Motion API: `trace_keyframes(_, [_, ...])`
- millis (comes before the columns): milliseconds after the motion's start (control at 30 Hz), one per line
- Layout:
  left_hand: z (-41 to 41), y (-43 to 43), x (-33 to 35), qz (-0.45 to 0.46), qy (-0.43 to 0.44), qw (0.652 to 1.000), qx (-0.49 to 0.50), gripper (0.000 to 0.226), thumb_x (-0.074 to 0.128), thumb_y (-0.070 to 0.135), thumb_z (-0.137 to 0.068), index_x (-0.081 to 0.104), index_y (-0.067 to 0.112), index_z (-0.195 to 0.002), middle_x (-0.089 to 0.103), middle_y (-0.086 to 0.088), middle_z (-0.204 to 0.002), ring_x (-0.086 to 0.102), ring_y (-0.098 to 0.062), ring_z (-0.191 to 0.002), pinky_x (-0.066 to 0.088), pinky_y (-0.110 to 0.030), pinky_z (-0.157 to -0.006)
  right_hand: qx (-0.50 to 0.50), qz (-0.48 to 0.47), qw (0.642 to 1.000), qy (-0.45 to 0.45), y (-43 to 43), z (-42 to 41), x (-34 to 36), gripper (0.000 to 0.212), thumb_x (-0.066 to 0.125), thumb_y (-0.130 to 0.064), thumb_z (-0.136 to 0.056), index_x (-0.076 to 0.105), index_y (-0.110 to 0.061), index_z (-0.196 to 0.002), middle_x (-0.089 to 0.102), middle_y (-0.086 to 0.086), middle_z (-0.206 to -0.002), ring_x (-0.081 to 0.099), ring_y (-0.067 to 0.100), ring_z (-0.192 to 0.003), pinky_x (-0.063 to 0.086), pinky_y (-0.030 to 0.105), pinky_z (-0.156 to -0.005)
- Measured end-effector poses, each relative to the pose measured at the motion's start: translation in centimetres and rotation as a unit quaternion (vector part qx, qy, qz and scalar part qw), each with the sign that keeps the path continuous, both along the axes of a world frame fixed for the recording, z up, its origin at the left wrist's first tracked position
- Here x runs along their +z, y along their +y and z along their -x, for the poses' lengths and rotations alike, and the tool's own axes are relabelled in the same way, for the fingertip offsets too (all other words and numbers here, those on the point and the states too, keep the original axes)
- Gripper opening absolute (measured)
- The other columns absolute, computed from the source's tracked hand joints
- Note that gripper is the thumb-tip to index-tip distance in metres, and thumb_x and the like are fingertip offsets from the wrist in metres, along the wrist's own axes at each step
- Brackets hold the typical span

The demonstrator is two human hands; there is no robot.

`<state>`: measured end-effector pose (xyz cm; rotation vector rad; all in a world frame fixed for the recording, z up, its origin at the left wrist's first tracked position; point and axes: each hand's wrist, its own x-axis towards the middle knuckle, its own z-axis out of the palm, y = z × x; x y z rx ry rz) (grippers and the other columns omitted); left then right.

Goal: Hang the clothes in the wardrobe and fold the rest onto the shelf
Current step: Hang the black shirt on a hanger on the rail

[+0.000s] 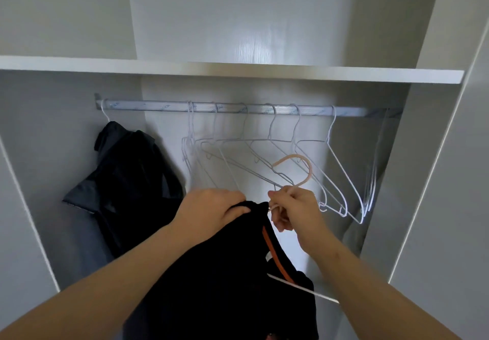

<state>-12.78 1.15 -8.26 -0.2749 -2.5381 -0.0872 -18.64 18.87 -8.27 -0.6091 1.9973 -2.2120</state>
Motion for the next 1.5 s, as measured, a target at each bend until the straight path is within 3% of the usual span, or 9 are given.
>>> trace_keyframes(233, [0.8, 1.1, 1.4, -0.146, 0.088, 0.983, 0.063, 0.025, 0.056, 0.044, -0.087, 0.068, 0.023, -0.093, 0.069, 0.002, -0.079, 0.065, -0.020, -0.078, 0.051, -0.033, -0.066, -0.297, -0.062, 0.899, 0.315, 0.6, -0.8, -0.6, 0.023, 0.070, -0.005, -0.076, 0.055, -0.021, -0.072, 0.054, -0.016, -0.078, 0.051, 0.014, -0.082, 0.040, 0.022, -0.077])
trace_keyframes(433, [0.9, 0.9, 4.5, -0.205, 0.163, 0.963, 0.064, 0.025, 0.059, 0.042, -0.085, 0.066, 0.019, -0.093, 0.063, 0.004, -0.068, 0.060, -0.021, -0.063, 0.048, -0.030, -0.057, -0.101, -0.242, 0.913, 0.313, -1.2, -1.4, -2.7, 0.021, 0.066, -0.031, -0.080, 0.050, -0.023, -0.068, 0.045, -0.011, -0.059, 0.045, 0.001, -0.058, 0.033, 0.015, -0.052])
trace_keyframes(600, [0.1, -0.5, 6.5, -0.227, 0.202, 0.951, 0.063, 0.025, 0.060, 0.038, -0.086, 0.067, 0.017, -0.095, 0.060, 0.004, -0.068, 0.058, -0.021, -0.062, 0.049, -0.031, -0.059, 0.131, -0.196, 0.954, 0.185, -0.5, -0.7, -3.3, 0.020, 0.063, -0.028, -0.086, 0.059, -0.041, -0.071, 0.057, -0.016, -0.059, 0.049, -0.003, -0.055, 0.034, 0.010, -0.054])
trace_keyframes(767, [-1.3, -3.4, 7.8, -0.206, 0.239, 0.946, 0.071, 0.021, 0.061, 0.033, -0.087, 0.068, 0.014, -0.096, 0.070, -0.008, -0.079, 0.064, -0.030, -0.074, 0.052, -0.041, -0.069, 0.011, -0.466, 0.801, 0.377, 1.8, 1.3, -4.4, 0.036, 0.056, -0.041, -0.088, 0.054, -0.011, -0.068, 0.053, -0.001, -0.057, 0.053, 0.014, -0.060, 0.030, 0.017, -0.071])
trace_keyframes(867, [-2.4, -5.2, 7.8, -0.170, 0.253, 0.949, 0.079, 0.020, 0.064, 0.028, -0.087, 0.070, 0.011, -0.095, 0.070, -0.007, -0.079, 0.064, -0.027, -0.072, 0.047, -0.032, -0.066, -0.063, -0.516, 0.738, 0.430, 3.3, 2.4, -3.7, 0.032, 0.046, -0.050, -0.090, 0.045, -0.022, -0.073, 0.040, -0.014, -0.057, 0.056, 0.013, -0.081, 0.015, 0.026, -0.096])
trace_keyframes(967, [-3.4, -6.8, 7.4, -0.111, 0.258, 0.956, 0.082, 0.027, 0.062, 0.032, -0.085, 0.071, 0.007, -0.089, 0.069, -0.010, -0.073, 0.064, -0.029, -0.064, 0.047, -0.032, -0.060, -0.068, -0.490, 0.757, 0.426, 4.4, 3.5, -2.8, 0.029, 0.054, -0.043, -0.088, 0.043, -0.023, -0.070, 0.035, -0.017, -0.058, 0.053, 0.013, -0.078, 0.025, 0.033, -0.096])
trace_keyframes(1200, [-4.5, -10.1, 6.8, -0.100, 0.258, 0.953, 0.120, 0.022, 0.062, 0.026, -0.088, 0.071, 0.007, -0.093, 0.069, -0.014, -0.073, 0.064, -0.033, -0.064, 0.051, -0.040, -0.061, -0.080, -0.345, 0.856, 0.376, 4.1, 4.0, -1.6, 0.016, 0.069, -0.025, -0.082, 0.069, -0.013, -0.094, 0.066, 0.000, -0.084, 0.054, 0.010, -0.072, 0.037, 0.006, -0.064])
trace_keyframes(1333, [-5.1, -10.4, 6.3, 0.025, 0.297, 0.950, 0.093, 0.045, 0.041, 0.033, -0.091, 0.070, 0.000, -0.085, 0.064, -0.014, -0.059, 0.064, -0.031, -0.052, 0.046, -0.032, -0.044, -0.129, -0.194, 0.935, 0.268, 3.8, 4.1, -1.1, 0.024, 0.064, -0.026, -0.086, 0.041, -0.026, -0.081, 0.047, -0.008, -0.046, 0.037, 0.006, -0.040, 0.032, 0.012, -0.043])
trace_keyframes(1500, [-5.3, -10.8, 5.6, 0.043, 0.292, 0.953, 0.064, 0.065, 0.025, 0.044, -0.098, 0.070, -0.001, -0.082, 0.061, -0.012, -0.053, 0.061, -0.028, -0.046, 0.041, -0.028, -0.041, -0.192, -0.249, 0.899, 0.305, 3.1, 4.1, -0.5, 0.015, 0.049, -0.031, -0.094, 0.054, -0.017, -0.093, 0.038, -0.006, -0.037, 0.038, 0.009, -0.037, 0.033, 0.023, -0.045])
